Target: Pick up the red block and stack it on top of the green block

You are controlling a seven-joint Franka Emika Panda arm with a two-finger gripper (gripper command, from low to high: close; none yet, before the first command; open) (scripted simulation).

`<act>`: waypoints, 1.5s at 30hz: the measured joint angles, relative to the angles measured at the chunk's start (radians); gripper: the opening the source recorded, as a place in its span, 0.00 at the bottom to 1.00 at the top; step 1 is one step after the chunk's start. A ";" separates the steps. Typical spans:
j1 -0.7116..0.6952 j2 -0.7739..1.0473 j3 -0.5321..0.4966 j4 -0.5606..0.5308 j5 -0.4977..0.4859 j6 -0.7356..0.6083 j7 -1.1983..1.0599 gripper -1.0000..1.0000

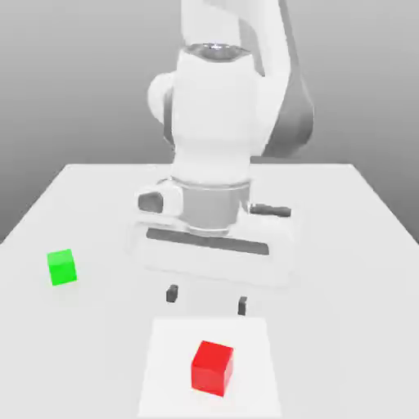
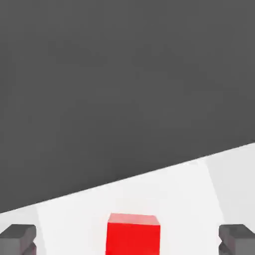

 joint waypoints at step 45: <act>-0.622 -0.021 -0.456 -0.292 0.114 0.213 -0.067 1.00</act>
